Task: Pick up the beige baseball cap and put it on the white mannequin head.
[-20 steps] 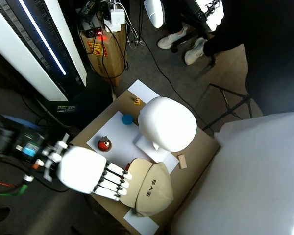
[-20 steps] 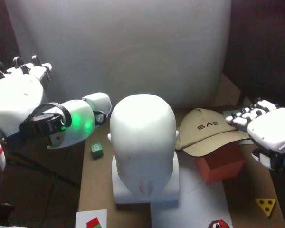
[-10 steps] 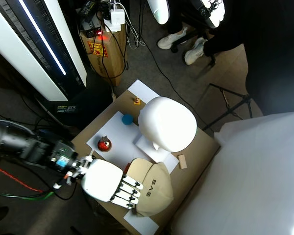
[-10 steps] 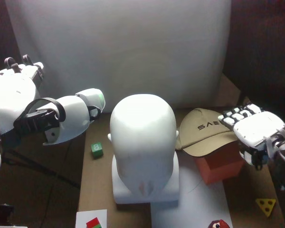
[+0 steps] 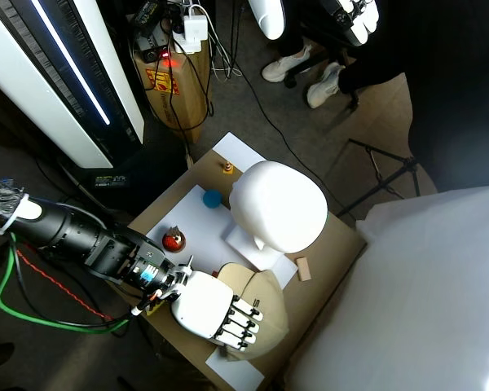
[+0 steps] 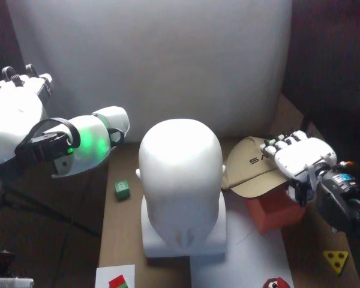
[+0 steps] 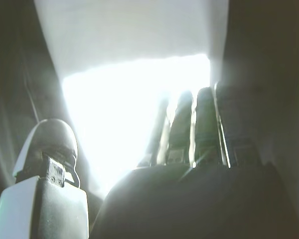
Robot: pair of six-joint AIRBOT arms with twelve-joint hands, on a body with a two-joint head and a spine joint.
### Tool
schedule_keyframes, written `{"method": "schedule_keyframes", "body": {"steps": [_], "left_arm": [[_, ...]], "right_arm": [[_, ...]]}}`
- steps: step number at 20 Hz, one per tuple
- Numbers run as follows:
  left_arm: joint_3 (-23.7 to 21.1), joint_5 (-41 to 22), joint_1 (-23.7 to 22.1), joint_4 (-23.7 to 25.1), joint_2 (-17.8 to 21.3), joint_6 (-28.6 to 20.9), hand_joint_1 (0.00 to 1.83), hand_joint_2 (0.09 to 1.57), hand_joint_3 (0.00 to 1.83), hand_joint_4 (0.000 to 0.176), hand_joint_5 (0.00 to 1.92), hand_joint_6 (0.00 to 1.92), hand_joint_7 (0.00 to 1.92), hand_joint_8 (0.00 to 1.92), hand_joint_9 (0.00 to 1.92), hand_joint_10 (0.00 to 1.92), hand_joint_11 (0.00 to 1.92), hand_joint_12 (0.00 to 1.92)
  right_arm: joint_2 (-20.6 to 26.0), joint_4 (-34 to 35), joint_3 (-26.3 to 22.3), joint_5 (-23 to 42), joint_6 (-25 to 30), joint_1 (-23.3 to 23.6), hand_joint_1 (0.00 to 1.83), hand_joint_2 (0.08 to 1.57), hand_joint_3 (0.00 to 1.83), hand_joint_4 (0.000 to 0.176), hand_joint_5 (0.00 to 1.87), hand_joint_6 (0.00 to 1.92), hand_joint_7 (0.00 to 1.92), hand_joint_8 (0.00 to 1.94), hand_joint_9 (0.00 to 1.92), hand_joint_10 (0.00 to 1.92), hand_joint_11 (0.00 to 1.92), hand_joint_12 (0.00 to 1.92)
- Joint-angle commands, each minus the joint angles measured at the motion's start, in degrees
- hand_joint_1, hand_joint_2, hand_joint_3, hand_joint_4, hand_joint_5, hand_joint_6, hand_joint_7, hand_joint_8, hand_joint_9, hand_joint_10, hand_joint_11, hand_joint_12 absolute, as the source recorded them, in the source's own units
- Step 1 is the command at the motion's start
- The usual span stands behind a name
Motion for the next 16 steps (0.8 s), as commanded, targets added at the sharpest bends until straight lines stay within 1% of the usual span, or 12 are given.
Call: {"method": "schedule_keyframes", "body": {"steps": [1,4,5,6,7,8,9,11,13,15,16], "left_arm": [[0.2,-2.2,-0.8,6.3,0.1,-0.3,0.00,1.11,0.00,0.000,0.07,0.00,0.04,0.00,0.02,0.00,0.00,0.26],[0.1,-2.2,-0.4,6.4,0.1,-0.3,0.00,1.11,0.00,0.000,0.07,0.00,0.05,0.00,0.02,0.00,0.00,0.26],[0.1,-2.2,-0.3,6.4,0.1,-0.3,0.00,1.11,0.00,0.000,0.06,0.00,0.04,0.00,0.01,0.00,0.00,0.18],[0.0,-2.2,-0.2,6.5,0.2,-0.3,0.00,1.11,0.00,0.000,0.06,0.00,0.04,0.00,0.01,0.00,0.00,0.18],[0.0,-2.2,0.0,6.7,0.1,-0.3,0.00,1.11,0.00,0.000,0.06,0.00,0.04,0.00,0.01,0.00,0.00,0.18],[0.0,-2.2,0.1,6.7,0.1,-0.3,0.00,1.11,0.00,0.000,0.07,0.00,0.03,0.00,0.00,0.00,0.00,0.16],[0.0,-2.2,0.1,6.7,0.1,-0.3,0.00,1.11,0.00,0.000,0.08,0.00,0.04,0.00,0.01,0.00,0.00,0.18],[0.0,-2.2,0.3,6.7,0.1,-0.3,0.00,1.11,0.00,0.000,0.07,0.00,0.05,0.00,0.01,0.00,0.00,0.19],[0.1,-2.2,0.3,6.7,0.1,-0.3,0.00,1.11,0.00,0.000,0.08,0.00,0.05,0.00,0.01,0.00,0.00,0.19],[0.1,-2.2,0.5,6.7,0.1,-0.3,0.00,1.11,0.00,0.000,0.08,0.00,0.05,0.00,0.02,0.01,0.00,0.19],[0.1,-2.2,0.5,6.7,0.1,-0.3,0.00,1.11,0.00,0.000,0.08,0.00,0.05,0.00,0.02,0.01,0.00,0.19]], "right_arm": [[0.0,-0.7,0.4,5.7,0.2,-0.1,1.22,1.20,0.00,0.000,0.20,0.00,0.21,0.00,0.19,0.01,0.00,0.71],[-1.5,-0.8,1.8,5.2,0.3,-0.5,1.22,1.20,0.00,0.000,0.20,0.00,0.21,0.00,0.19,0.01,0.00,0.72],[-1.8,-0.8,2.1,5.3,0.7,-0.5,1.22,1.20,0.00,0.000,0.22,0.00,0.23,0.01,0.20,0.01,0.00,0.73],[-1.9,-0.9,2.2,5.6,1.2,-0.5,1.22,1.20,0.00,0.000,0.22,0.00,0.23,0.01,0.20,0.01,0.00,0.73],[-2.1,-3.2,2.5,6.3,3.4,-0.7,1.22,1.20,0.00,0.000,0.22,0.00,0.23,0.01,0.20,0.01,0.00,0.73],[-2.1,-4.3,2.6,7.1,4.9,-0.9,1.22,1.19,0.00,0.000,0.25,0.01,0.27,0.01,0.25,0.01,0.00,0.79],[-2.3,-6.2,2.8,7.8,6.3,-1.3,1.22,1.19,0.00,0.000,0.26,0.01,0.28,0.01,0.26,0.01,0.00,0.81],[-2.8,-6.9,3.7,8.4,6.7,-1.8,1.21,1.19,0.00,0.000,0.26,0.01,0.28,0.00,0.26,0.01,0.00,0.81],[-3.8,-6.9,5.8,8.3,7.6,-2.0,1.21,1.19,0.00,0.000,0.27,0.00,0.29,0.00,0.27,0.00,0.00,0.86],[-4.5,-9.5,7.7,9.3,10.9,-2.4,1.21,1.19,0.00,0.000,0.27,0.00,0.29,0.00,0.28,0.01,0.00,0.87],[-4.6,-10.4,7.9,9.9,12.0,-2.6,1.21,1.19,0.00,0.000,0.26,0.00,0.29,0.00,0.28,0.00,0.00,0.85]]}}
